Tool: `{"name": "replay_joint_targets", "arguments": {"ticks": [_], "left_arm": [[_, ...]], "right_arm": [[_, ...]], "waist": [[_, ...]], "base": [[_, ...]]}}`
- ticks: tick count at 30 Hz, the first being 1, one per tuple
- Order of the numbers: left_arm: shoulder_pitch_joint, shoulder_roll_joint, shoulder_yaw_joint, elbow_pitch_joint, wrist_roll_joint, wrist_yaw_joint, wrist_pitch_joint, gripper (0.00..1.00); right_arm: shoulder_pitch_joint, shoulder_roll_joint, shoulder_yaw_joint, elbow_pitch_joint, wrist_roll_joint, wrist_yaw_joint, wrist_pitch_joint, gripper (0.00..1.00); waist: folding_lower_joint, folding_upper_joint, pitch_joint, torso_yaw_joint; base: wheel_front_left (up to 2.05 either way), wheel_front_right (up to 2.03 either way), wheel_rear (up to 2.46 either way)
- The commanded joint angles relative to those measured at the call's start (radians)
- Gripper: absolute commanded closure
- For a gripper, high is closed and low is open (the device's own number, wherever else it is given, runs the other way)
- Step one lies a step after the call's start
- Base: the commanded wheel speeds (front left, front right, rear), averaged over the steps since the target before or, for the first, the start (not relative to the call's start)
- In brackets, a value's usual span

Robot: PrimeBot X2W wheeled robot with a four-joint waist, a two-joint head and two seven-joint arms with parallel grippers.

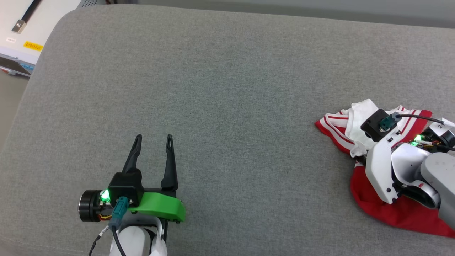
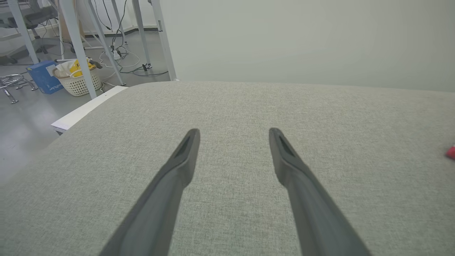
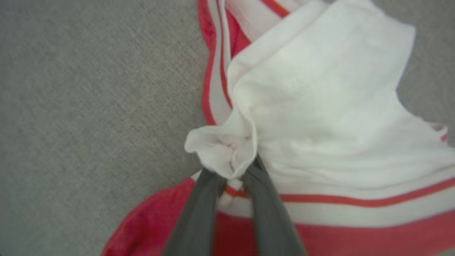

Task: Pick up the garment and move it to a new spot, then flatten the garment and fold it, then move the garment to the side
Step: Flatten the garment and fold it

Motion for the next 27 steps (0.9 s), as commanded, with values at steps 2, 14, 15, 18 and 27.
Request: {"name": "replay_joint_targets", "arguments": {"ticks": [2,14,15,18,27], "left_arm": [[0.001,-0.004,0.007,0.002,0.001,0.005,-0.006,0.00],[0.016,-0.004,0.008,0.000,0.009,-0.005,-0.006,0.00],[0.016,-0.004,0.006,0.001,0.009,-0.006,-0.006,0.00],[0.014,-0.004,0.001,0.003,0.007,-0.006,-0.006,0.00],[0.014,-0.004,-0.009,0.009,-0.008,0.007,-0.006,0.00]], "right_arm": [[0.012,0.019,0.013,-0.002,0.015,0.001,-0.062,1.00],[-0.039,0.068,-0.144,-0.123,-0.047,0.001,-0.276,1.00],[-0.047,0.087,-0.142,-0.120,-0.065,0.001,-0.280,1.00],[-0.063,0.152,-0.119,-0.100,-0.102,0.001,-0.287,1.00],[-0.072,0.344,0.141,0.107,-0.171,0.001,-0.322,1.00]], "waist": [[0.0000,0.0000,-0.032,-0.023],[0.0000,0.0000,-0.062,-0.042],[0.0000,0.0000,-0.060,-0.038],[0.0000,0.0000,-0.054,-0.025],[0.0000,0.0000,-0.040,0.011]], "base": [[0.00,0.00,0.00],[0.00,0.00,0.00],[0.00,0.00,0.00],[0.00,0.00,0.00],[0.00,0.00,0.00]]}}
